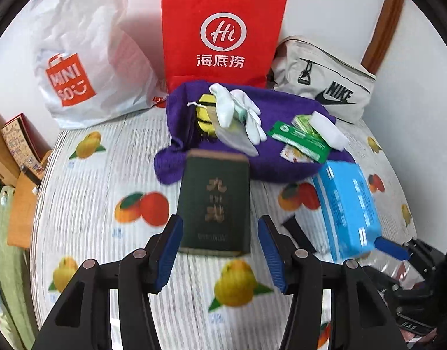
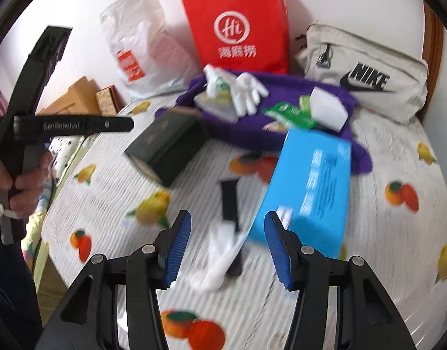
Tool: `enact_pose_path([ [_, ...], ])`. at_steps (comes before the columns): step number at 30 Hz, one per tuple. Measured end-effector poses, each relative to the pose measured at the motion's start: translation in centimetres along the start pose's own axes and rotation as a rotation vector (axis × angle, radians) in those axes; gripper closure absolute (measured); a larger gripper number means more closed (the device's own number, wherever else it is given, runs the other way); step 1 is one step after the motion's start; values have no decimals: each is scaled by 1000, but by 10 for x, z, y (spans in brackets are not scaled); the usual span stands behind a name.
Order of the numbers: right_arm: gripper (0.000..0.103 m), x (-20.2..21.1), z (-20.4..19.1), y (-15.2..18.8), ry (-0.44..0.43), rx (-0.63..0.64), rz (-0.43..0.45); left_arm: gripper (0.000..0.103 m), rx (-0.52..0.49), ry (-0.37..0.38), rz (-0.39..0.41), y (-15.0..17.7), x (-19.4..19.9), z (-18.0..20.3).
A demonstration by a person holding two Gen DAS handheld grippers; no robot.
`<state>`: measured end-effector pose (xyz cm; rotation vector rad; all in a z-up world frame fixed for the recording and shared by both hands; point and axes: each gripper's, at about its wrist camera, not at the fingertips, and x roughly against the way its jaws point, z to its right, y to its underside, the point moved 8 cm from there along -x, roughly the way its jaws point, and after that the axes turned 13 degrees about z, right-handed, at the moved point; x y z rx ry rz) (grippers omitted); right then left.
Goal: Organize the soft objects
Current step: 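Move the right tool back and grasp the white crumpled tissue, then lift the white tissue with the right tool while the left grasps the black watch strap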
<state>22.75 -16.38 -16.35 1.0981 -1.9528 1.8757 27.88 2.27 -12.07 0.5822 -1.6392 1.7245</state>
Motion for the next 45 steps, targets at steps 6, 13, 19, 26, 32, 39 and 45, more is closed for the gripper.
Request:
enact_pose_path([
  [6,50,-10,-12,37,2,0,-31,51,4,18,11,26,20,6],
  [13,61,-33,-14,65,50,51,-59,51,8,21,-4,57,28,13],
  [19,76,-39,-16,72,64,93,-23,51,-5,26,-11,72,27,26],
  [26,77,-6,-4,66,55,79,14,51,-20,69,-44,85,7,56],
  [32,77,24,24,70,88,46,27,51,-57,115,-79,99,-13,90],
  [39,77,49,54,75,109,-28,57,51,-100,151,-129,116,-37,124],
  [45,77,63,87,85,175,-83,70,45,-98,158,-136,116,-50,145],
])
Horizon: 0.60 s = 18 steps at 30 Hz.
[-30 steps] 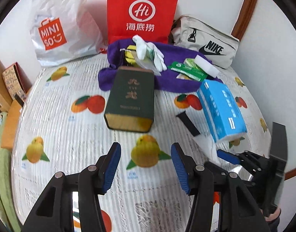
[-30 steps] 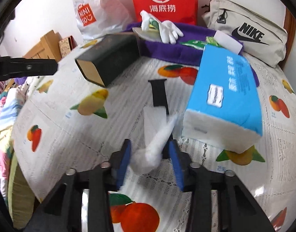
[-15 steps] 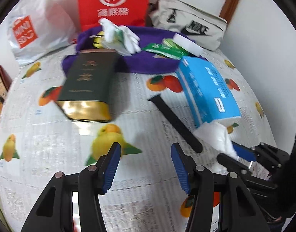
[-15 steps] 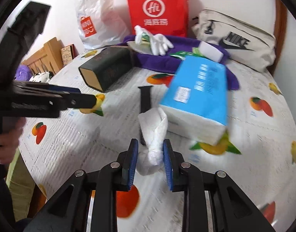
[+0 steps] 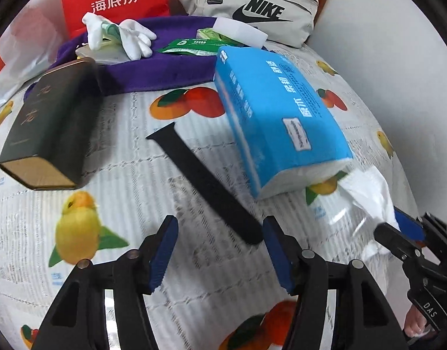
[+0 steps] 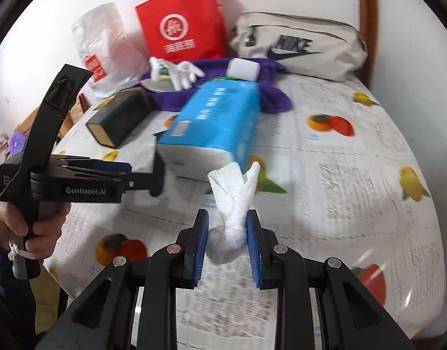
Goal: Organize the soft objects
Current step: 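Lift the white tissue with the right tool while the left grasps the black watch strap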
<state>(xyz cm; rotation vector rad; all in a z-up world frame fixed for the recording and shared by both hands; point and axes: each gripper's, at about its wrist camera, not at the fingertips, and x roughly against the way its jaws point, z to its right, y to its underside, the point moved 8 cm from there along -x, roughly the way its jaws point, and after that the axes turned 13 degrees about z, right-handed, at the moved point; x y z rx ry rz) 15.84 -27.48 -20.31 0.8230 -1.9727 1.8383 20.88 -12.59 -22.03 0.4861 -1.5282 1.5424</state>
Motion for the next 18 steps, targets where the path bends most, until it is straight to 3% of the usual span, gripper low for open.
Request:
enact_pose_path([
  [6,77,5,12,6,9,-25,-2,40,-68,-102,11,-2,-16,8],
  [8,77,7,13,7,8,-38,4,32,-78,-136,10,-2,-17,3],
  [18,77,7,1,9,-58,-70,14,30,-26,-189,-14,11,3,-50],
])
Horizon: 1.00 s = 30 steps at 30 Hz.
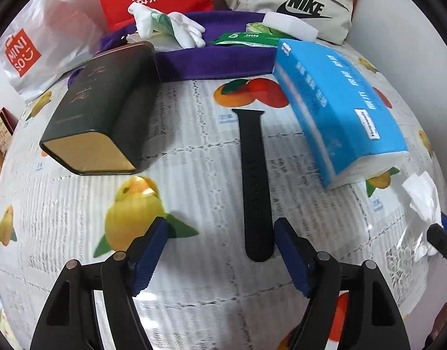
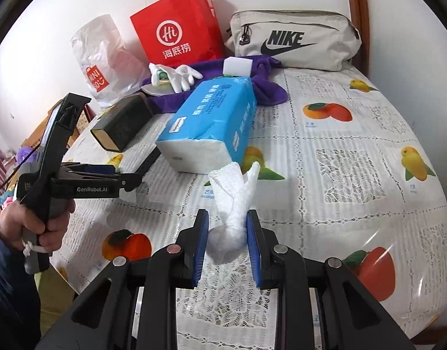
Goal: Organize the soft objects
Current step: 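Lift the white tissue with the right tool while the left grasps the black watch strap, then carry the tissue and watch strap over the purple towel with both tools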
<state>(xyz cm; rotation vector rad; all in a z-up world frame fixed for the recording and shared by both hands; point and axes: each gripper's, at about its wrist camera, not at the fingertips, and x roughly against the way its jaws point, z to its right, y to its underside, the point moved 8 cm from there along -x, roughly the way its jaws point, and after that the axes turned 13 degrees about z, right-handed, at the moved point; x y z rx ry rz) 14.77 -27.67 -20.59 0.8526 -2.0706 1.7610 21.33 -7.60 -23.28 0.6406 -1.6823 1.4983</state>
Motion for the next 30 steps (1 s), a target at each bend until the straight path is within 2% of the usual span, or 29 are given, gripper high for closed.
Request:
enact_pose_path([
  [3,77,-1,-1,-1,-10,-12,-3,32,-54,47,16,-7,-7,12],
  [5,77,0,0,-2,-7,-11,-3,38,-63,65,35,-12,-11,20],
  [6,77,0,1,-2,-4,-9,-5,52,-60,73,47,-15,-12,22],
  [7,77,0,2,-3,-2,-9,-5,71,-65,74,65,-19,-13,25],
  [8,77,0,3,-3,3,-14,-6,80,-71,72,75,-22,-14,27],
  [9,77,-1,4,-3,4,-18,-9,83,-74,73,76,-24,-15,27],
  [14,77,-2,11,-8,3,-36,-11,82,-99,84,66,-27,-17,28],
  [15,77,-1,12,-10,1,-42,-5,79,-92,89,56,-28,-18,29],
  [18,76,1,16,-15,5,-51,5,60,-89,112,48,-33,-23,33],
  [20,76,0,17,-16,3,-50,1,57,-109,82,58,-35,-26,34],
  [21,77,0,17,-17,4,-48,0,58,-104,79,63,-35,-27,35],
  [23,77,-1,17,-19,6,-45,0,71,-90,74,72,-37,-27,32],
  [24,76,-1,17,-19,6,-45,-1,83,-84,74,73,-38,-26,30],
  [30,77,0,14,-21,23,-26,-5,83,-90,94,64,-38,-25,28],
])
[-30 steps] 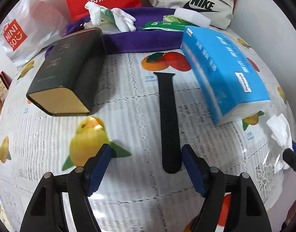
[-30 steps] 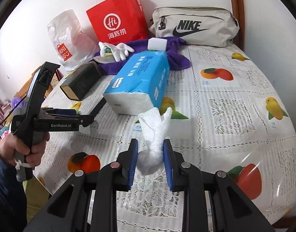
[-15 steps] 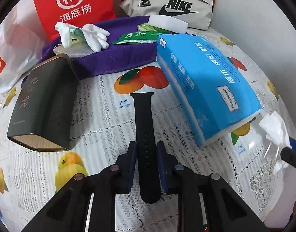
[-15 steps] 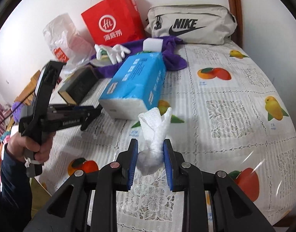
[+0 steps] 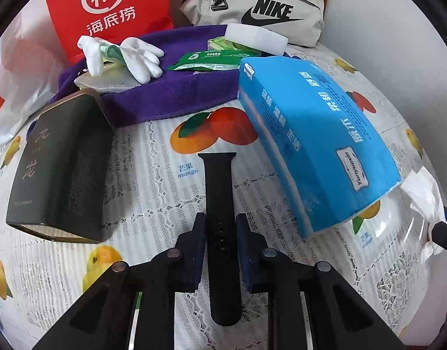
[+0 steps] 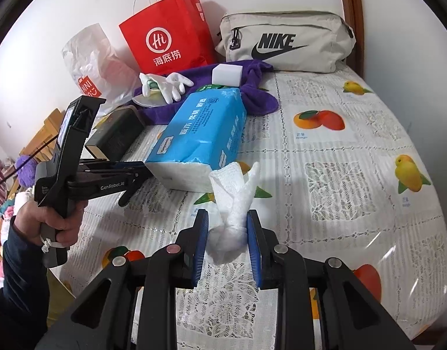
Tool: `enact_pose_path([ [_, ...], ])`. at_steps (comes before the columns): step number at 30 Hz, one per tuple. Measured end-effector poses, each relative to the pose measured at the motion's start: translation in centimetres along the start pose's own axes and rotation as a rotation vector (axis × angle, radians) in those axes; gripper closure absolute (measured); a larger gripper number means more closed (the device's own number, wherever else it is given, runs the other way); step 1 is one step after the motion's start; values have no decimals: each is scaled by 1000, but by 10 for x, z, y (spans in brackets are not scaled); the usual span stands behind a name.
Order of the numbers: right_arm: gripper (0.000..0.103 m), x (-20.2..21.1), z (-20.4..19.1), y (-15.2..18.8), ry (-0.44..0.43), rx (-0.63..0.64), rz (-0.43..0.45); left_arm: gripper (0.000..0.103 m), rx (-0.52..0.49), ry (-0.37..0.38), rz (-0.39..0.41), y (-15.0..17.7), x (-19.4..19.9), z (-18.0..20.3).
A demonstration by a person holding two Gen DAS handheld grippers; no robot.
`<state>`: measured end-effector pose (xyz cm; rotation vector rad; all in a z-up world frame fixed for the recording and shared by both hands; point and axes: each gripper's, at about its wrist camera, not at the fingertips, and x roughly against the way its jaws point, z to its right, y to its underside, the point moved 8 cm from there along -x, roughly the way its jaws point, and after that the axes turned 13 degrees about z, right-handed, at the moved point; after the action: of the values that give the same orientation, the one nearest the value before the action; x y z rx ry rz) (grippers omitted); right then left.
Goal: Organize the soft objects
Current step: 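Carry the tissue and watch strap over the purple towel with both tools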
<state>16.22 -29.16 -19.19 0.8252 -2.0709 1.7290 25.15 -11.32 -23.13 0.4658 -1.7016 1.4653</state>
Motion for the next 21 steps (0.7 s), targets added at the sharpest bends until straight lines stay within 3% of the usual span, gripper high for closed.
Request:
enact_pose_path([
  [12,77,8,-12,-17,-6,15,18,83,69,17,35,2,41,-16],
  [21,77,-1,-38,-44,-47,48,40,83,91,27,90,-16,77,-30],
])
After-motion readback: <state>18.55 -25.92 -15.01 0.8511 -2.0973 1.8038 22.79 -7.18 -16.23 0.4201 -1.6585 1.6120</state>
